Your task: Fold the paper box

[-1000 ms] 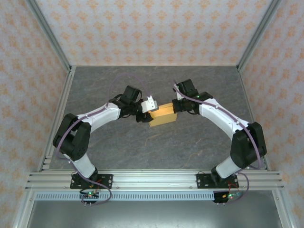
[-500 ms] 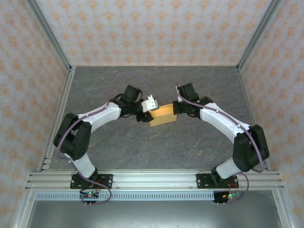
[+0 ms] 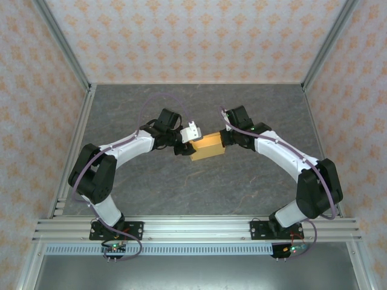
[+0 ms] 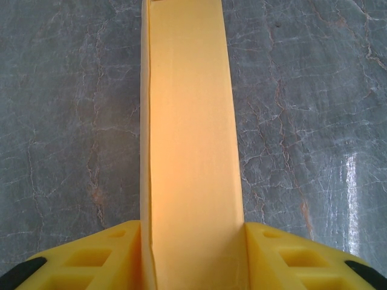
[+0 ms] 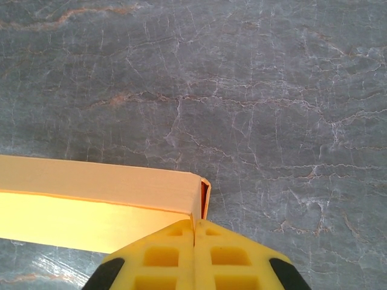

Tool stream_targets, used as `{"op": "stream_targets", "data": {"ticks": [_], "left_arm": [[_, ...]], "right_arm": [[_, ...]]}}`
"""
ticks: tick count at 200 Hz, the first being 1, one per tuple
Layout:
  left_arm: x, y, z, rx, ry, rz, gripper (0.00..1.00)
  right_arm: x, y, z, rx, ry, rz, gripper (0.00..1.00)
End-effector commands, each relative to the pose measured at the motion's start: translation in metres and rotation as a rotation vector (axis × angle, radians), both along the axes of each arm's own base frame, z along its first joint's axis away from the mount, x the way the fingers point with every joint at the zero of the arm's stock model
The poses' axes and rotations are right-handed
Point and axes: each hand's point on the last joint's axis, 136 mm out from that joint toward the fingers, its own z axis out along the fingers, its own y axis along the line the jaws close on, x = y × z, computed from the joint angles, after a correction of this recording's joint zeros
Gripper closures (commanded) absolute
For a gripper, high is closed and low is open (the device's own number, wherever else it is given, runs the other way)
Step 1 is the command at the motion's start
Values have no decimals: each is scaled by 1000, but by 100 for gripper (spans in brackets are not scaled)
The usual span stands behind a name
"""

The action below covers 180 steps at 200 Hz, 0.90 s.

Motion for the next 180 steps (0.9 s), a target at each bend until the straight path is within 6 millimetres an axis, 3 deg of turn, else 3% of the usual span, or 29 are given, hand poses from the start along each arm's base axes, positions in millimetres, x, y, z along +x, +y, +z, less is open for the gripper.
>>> {"op": "stream_targets", "data": {"ticks": [1, 113, 180], "left_arm": [[-4, 4, -9, 47, 15, -2, 56], [-2, 5, -10, 57, 16, 7, 56], [0, 4, -7, 52, 30, 21, 53]], "right_arm": [[-4, -10, 4, -53, 17, -5, 100], [-11, -14, -15, -8, 21, -68, 100], [-7, -15, -1, 0, -5, -90, 100]]}}
